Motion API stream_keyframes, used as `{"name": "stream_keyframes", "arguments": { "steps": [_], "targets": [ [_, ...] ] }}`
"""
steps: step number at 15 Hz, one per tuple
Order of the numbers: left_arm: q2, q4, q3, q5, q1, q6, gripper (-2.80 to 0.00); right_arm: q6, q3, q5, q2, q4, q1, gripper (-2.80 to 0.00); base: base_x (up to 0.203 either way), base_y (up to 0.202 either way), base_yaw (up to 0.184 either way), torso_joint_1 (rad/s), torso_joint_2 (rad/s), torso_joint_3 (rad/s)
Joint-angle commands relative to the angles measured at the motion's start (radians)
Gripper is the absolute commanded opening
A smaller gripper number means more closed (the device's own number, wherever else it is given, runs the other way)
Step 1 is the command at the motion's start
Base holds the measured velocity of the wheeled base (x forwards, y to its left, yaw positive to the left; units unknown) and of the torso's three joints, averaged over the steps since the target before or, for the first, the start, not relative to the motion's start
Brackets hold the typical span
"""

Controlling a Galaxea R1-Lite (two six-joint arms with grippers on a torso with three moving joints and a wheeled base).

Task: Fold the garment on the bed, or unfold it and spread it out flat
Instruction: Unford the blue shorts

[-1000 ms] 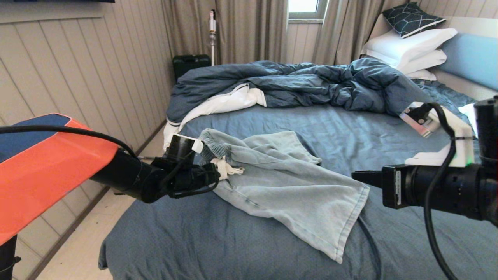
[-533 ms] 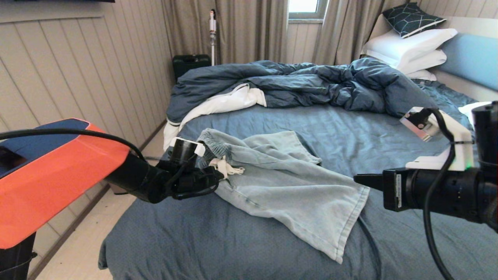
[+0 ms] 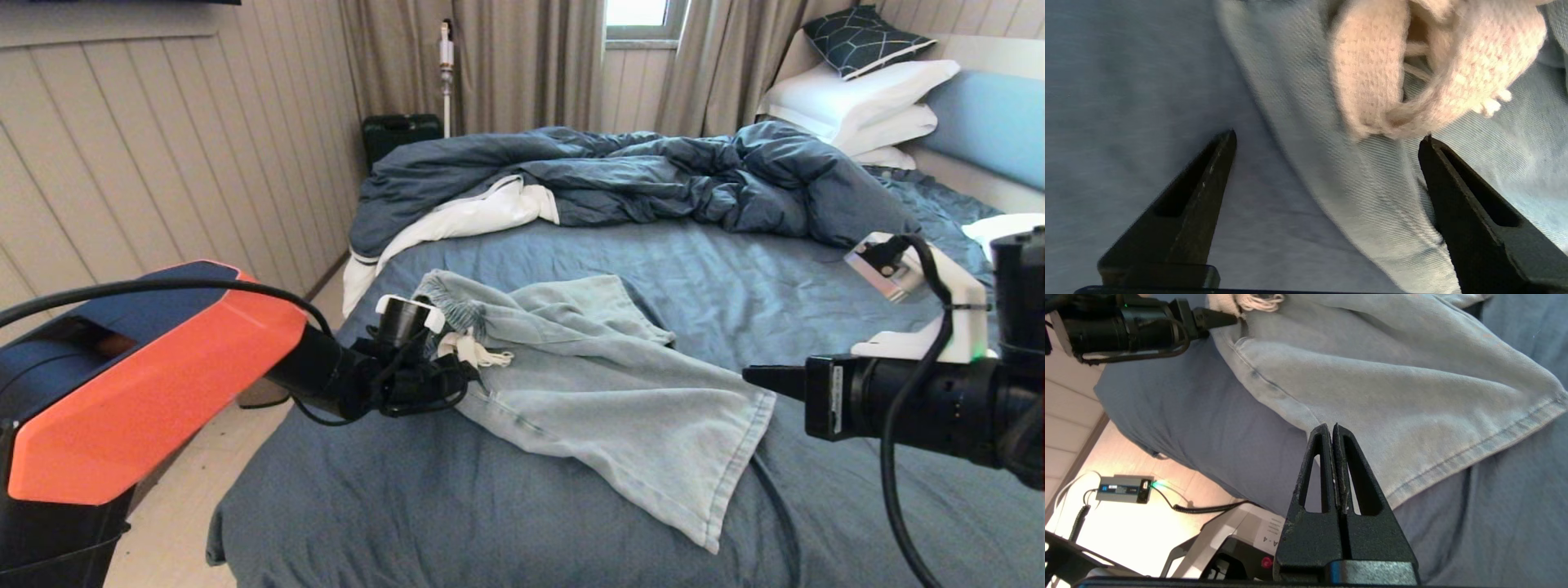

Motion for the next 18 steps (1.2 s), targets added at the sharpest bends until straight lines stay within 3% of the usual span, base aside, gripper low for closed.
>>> {"name": "stream_keyframes", "arguments": {
  "steps": [1,2,8,14,16,18],
  "targets": [
    [0.022,0.003,-0.02,0.002,-0.007,-0.006,0.0,0.001,0.01,0.007,-0.001,0.0,-0.015,-2.8,0.0,0.0,0.0,0.0,0.0,0.0],
    [0.026,0.003,-0.022,0.003,-0.007,-0.005,-2.8,0.001,0.013,0.007,-0.001,0.0,-0.017,-2.8,0.0,0.0,0.0,0.0,0.0,0.0],
    [0.039,0.005,-0.039,0.005,-0.019,-0.006,-2.8,0.001,0.009,0.007,-0.004,-0.002,-0.017,-2.8,0.0,0.0,0.0,0.0,0.0,0.0],
    [-0.097,0.034,0.158,0.158,-0.04,-0.029,-2.8,0.004,0.046,0.025,-0.038,-0.002,-0.032,-2.8,0.0,0.0,0.0,0.0,0.0,0.0],
    [-0.188,0.055,0.238,0.176,-0.057,-0.033,-2.8,0.004,0.068,0.033,-0.057,-0.002,-0.034,-2.8,0.0,0.0,0.0,0.0,0.0,0.0],
    [-0.252,0.167,0.287,0.192,-0.101,-0.071,-2.8,0.004,0.071,0.037,-0.066,-0.001,-0.045,-2.8,0.0,0.0,0.0,0.0,0.0,0.0]
  ]
}}
